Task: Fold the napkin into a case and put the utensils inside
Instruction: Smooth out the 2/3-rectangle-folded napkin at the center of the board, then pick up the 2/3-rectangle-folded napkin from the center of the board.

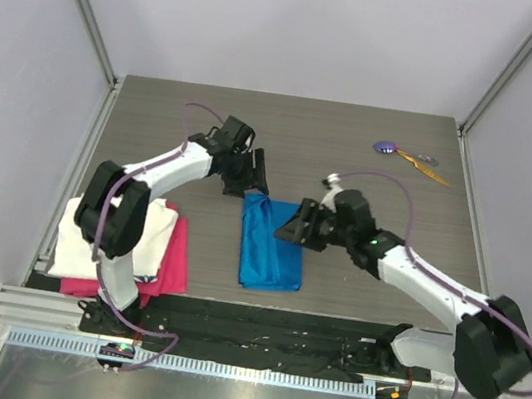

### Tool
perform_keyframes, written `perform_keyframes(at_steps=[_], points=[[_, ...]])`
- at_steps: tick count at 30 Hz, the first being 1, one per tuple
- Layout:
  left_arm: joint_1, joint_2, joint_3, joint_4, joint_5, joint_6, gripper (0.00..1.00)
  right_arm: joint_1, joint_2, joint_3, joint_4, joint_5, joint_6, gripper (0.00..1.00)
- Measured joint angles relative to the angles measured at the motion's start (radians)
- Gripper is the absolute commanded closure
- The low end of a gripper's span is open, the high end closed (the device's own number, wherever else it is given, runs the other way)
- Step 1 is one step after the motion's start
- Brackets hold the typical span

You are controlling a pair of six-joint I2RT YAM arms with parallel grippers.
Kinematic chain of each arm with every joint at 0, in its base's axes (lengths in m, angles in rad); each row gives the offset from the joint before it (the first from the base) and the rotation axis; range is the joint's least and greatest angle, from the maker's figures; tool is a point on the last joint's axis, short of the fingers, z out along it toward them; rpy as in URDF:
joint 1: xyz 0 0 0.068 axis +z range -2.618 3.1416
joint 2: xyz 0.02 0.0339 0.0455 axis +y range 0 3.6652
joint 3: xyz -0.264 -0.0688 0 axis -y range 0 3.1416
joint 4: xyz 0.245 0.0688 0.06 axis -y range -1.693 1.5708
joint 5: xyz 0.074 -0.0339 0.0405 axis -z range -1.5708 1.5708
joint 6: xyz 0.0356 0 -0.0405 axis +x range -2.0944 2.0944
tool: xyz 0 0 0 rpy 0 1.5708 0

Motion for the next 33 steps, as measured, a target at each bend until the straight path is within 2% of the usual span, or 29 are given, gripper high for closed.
perform_keyframes(at_steps=[3,5,8,9,11,12,14,16,19,22,25,33], points=[[-0.019,-0.095,0.005,-0.040,-0.032,0.008,0.18,-0.168,-0.099,-0.015,-0.093,0.035,-0.025,0.32],[-0.052,-0.143,0.016,-0.068,-0.068,0.010,0.18,-0.269,-0.129,-0.027,-0.159,0.062,-0.040,0.28],[-0.156,-0.194,0.036,-0.116,-0.174,-0.003,0.21,-0.393,-0.142,-0.035,-0.276,0.127,-0.062,0.26],[-0.217,-0.201,0.046,-0.136,-0.245,-0.028,0.22,-0.425,-0.142,-0.035,-0.334,0.166,-0.075,0.24],[-0.323,-0.195,0.053,-0.154,-0.297,-0.059,0.24,-0.454,-0.142,-0.035,-0.374,0.200,-0.085,0.23],[-0.379,-0.180,0.064,-0.173,-0.346,-0.087,0.26,-0.469,-0.142,-0.035,-0.400,0.222,-0.094,0.17],[-0.478,-0.124,0.116,-0.227,-0.426,-0.135,0.30,-0.495,-0.145,-0.035,-0.444,0.261,-0.102,0.15],[-0.567,-0.008,0.241,-0.306,-0.504,-0.185,0.30,-0.528,-0.161,-0.035,-0.483,0.301,-0.109,0.12],[-0.644,0.174,0.420,-0.399,-0.588,-0.227,0.31,-0.574,-0.204,-0.035,-0.515,0.339,-0.123,0.11],[-0.684,0.332,0.567,-0.473,-0.641,-0.248,0.33,-0.597,-0.234,-0.034,-0.527,0.355,-0.136,0.11],[-0.699,0.424,0.644,-0.538,-0.668,-0.267,0.34,-0.602,-0.235,-0.033,-0.534,0.352,-0.151,0.11],[-0.705,0.463,0.660,-0.622,-0.700,-0.318,0.41,-0.606,-0.217,-0.033,-0.536,0.322,-0.174,0.12]])
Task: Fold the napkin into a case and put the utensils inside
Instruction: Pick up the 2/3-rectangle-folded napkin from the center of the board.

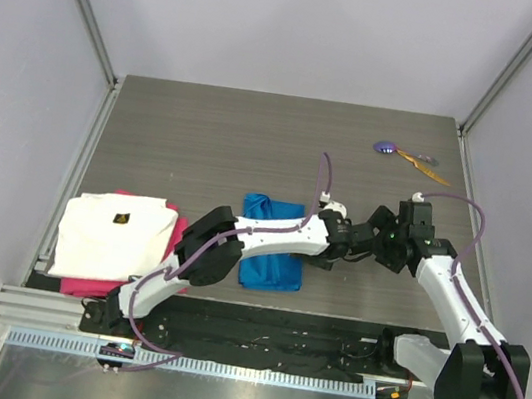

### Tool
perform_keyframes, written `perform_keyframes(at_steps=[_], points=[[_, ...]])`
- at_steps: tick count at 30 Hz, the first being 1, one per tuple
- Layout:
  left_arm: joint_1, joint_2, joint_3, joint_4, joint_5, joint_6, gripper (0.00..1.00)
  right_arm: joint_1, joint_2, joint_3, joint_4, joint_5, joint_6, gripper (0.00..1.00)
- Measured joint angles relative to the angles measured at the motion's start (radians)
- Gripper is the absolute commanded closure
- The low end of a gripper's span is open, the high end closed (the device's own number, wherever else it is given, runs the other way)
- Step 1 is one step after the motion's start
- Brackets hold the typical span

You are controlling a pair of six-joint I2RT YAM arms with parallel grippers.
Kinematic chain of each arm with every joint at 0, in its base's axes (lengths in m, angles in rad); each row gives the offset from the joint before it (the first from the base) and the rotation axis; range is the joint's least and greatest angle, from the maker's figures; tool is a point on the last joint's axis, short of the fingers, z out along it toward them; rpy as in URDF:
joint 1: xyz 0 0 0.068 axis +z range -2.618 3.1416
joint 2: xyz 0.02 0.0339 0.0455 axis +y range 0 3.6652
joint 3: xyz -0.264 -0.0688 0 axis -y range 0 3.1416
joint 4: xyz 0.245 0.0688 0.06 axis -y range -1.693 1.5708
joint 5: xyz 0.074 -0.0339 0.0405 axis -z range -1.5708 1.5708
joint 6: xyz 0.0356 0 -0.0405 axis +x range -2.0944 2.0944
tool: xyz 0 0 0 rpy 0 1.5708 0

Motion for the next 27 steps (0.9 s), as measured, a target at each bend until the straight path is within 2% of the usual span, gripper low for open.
perform_keyframes(at_steps=[9,11,12,13,14,16,21,27], points=[[-0.002,-0.011,-0.074,0.026,0.002,-0.043,0.60,-0.024,0.036,-0.001,0.024,-0.041,-0.011,0.14],[-0.002,-0.026,-0.101,0.047,0.000,-0.048,0.67,-0.034,0.047,-0.001,0.027,-0.049,-0.012,0.14],[-0.002,-0.034,-0.116,0.058,0.001,-0.048,0.73,-0.037,0.050,-0.002,0.030,-0.054,-0.012,0.14],[-0.002,-0.041,-0.131,0.068,0.001,-0.048,0.86,-0.040,0.053,-0.003,0.033,-0.061,-0.014,0.14],[-0.002,-0.053,-0.150,0.082,0.003,-0.047,0.92,-0.042,0.055,-0.003,0.036,-0.069,-0.016,0.14],[0.001,-0.075,-0.193,0.108,0.007,-0.045,0.97,-0.044,0.065,-0.004,0.046,-0.100,-0.032,0.14],[0.015,-0.172,-0.336,0.165,0.048,-0.022,1.00,-0.044,0.077,-0.019,0.102,-0.224,-0.056,0.13],[0.045,-0.332,-0.505,0.264,0.132,0.007,1.00,-0.033,0.160,-0.095,0.283,-0.442,-0.039,0.12]])
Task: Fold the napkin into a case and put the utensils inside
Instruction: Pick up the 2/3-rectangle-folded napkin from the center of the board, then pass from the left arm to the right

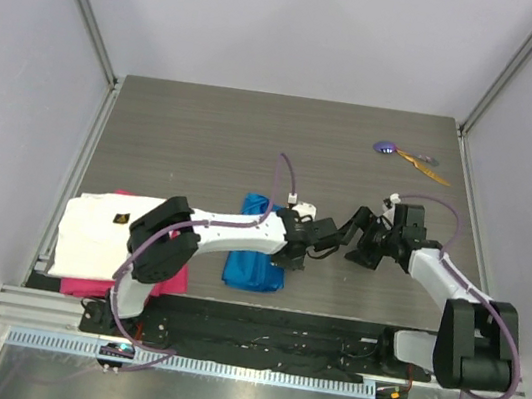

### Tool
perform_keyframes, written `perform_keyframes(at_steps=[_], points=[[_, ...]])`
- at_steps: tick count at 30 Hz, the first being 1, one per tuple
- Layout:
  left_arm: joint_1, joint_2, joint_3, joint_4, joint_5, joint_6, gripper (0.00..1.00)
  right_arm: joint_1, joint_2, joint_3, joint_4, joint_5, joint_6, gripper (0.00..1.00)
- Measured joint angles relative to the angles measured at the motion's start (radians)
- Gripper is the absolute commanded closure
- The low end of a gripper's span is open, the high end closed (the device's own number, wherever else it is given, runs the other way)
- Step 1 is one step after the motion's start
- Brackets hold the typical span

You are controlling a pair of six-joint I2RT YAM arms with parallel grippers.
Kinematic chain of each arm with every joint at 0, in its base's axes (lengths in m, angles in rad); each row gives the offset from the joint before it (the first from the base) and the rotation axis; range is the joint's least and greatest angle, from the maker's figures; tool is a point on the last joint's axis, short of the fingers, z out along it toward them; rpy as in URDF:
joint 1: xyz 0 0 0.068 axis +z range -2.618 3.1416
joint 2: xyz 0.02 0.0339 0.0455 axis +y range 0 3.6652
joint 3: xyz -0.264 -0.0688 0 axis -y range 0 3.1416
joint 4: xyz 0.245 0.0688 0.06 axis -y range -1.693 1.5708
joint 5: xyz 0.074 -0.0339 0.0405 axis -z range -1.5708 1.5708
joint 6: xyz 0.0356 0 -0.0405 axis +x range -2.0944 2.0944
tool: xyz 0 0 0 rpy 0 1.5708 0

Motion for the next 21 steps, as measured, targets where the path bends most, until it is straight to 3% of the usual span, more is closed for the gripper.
perform_keyframes(at_steps=[8,13,21], points=[[0.030,-0.097,-0.079,0.097,0.090,0.007,1.00,0.130,0.116,-0.015,0.207,-0.106,0.086,0.14],[0.034,-0.099,-0.098,0.116,0.117,0.016,1.00,0.226,0.201,-0.013,0.321,-0.107,0.159,0.27],[0.034,-0.138,-0.114,0.130,0.149,0.020,1.00,0.262,0.306,-0.007,0.417,-0.098,0.229,0.43]])
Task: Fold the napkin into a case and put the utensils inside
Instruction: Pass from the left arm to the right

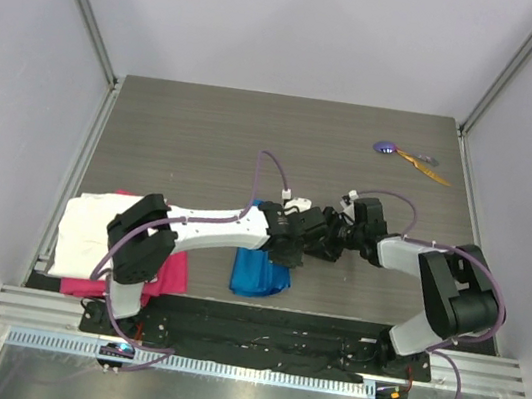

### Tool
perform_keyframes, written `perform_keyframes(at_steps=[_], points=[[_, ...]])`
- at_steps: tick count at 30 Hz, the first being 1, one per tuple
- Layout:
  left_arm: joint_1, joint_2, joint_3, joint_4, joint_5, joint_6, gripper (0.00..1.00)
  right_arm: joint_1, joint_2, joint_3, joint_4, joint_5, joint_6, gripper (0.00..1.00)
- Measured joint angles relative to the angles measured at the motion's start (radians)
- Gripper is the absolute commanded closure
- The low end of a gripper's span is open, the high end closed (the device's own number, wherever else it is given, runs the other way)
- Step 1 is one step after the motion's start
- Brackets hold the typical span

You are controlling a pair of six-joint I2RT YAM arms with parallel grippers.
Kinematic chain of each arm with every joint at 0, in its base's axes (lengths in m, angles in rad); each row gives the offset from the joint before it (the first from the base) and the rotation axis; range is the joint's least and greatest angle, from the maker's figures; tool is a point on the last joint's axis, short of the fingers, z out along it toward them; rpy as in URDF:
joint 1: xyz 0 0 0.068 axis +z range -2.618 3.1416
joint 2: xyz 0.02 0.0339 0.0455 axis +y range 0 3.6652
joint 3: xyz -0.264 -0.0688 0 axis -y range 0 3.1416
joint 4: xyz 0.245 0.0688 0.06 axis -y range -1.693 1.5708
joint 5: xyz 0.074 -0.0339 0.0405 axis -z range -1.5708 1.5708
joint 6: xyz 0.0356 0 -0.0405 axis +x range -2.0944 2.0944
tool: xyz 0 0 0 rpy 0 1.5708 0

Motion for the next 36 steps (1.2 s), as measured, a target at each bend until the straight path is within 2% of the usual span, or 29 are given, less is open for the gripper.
perform_keyframes(at_steps=[8,11,14,16,17,20,22,24,25,26,29,32,36], points=[[0.000,-0.010,-0.007,0.021,0.016,0.000,1.00,0.020,0.064,0.012,0.074,0.001,0.046,0.62],[0.000,-0.010,-0.009,0.028,0.023,0.000,1.00,0.020,0.067,0.012,0.082,0.003,0.052,0.86],[0.000,-0.010,-0.014,0.042,0.032,0.000,0.99,0.021,0.071,0.016,0.087,0.007,0.057,0.99],[0.000,-0.010,-0.020,0.055,0.044,0.002,0.92,0.023,0.071,0.016,0.089,0.008,0.061,0.99],[0.000,-0.010,-0.023,0.059,0.050,0.004,0.79,0.023,0.071,0.016,0.089,0.008,0.063,0.99],[0.000,-0.010,-0.031,0.076,0.064,0.013,0.56,0.024,0.071,0.016,0.089,0.012,0.063,0.99],[0.005,-0.016,-0.041,0.087,0.069,0.011,0.52,0.024,0.071,0.016,0.089,0.021,0.063,0.99],[0.013,-0.032,-0.058,0.094,0.075,0.012,0.55,0.024,0.071,0.016,0.088,0.029,0.060,0.99],[0.022,-0.047,-0.069,0.096,0.078,0.011,0.60,0.024,0.070,0.016,0.085,0.032,0.057,0.99],[0.035,-0.066,-0.082,0.100,0.081,0.012,0.70,0.024,0.070,0.016,0.082,0.038,0.052,0.99],[0.113,-0.129,-0.121,0.118,0.093,0.013,0.83,0.024,0.067,0.019,0.058,0.058,0.035,0.99],[0.225,-0.173,-0.163,0.159,0.098,0.016,0.90,0.026,0.055,0.025,0.032,0.076,0.020,0.99],[0.346,-0.175,-0.214,0.210,0.096,0.023,0.92,0.041,0.033,0.046,-0.008,0.108,0.001,0.99]])
